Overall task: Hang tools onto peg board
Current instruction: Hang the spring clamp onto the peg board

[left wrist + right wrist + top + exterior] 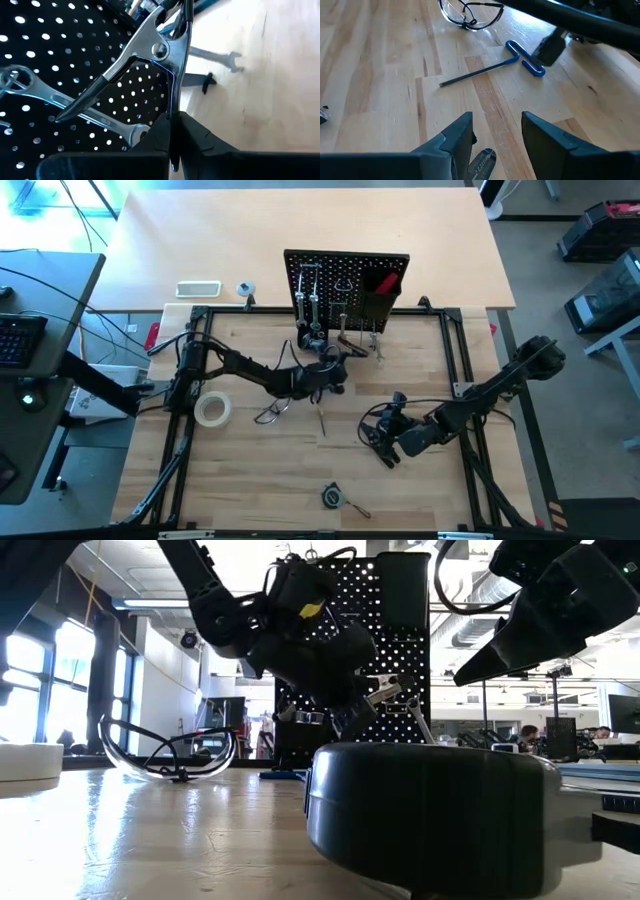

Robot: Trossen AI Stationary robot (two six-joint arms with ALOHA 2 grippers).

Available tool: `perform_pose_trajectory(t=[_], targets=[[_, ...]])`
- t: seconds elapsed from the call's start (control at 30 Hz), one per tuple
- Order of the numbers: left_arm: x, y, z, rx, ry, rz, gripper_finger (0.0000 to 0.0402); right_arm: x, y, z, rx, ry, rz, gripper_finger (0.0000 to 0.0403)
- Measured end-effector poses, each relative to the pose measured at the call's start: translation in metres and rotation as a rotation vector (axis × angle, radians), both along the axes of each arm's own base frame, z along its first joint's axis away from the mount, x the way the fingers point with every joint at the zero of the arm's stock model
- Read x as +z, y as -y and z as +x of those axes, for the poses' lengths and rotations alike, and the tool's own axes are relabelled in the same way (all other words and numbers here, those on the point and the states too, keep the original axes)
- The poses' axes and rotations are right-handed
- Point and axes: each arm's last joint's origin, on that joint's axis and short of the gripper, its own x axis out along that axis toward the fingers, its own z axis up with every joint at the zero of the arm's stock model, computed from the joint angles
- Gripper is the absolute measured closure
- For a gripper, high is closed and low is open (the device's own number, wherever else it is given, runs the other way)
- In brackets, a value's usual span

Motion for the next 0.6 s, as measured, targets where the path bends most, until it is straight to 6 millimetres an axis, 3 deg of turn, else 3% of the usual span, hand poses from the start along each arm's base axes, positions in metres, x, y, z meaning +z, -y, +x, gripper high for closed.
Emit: perform_pose_trajectory(t=[0.37,0.6], targets=[[-0.025,-0.008,0.009,0.042,-0.071,0.018,0.0395,-0.001,-0.002,-0.003,0.003,-0.011,0.005,0.0240],[-0.022,-0.007,0.011,0.034,-0.046,0.018,0.0394,-0.002,-0.003,-0.004,0.004,-0.019,0.001,0.0240]])
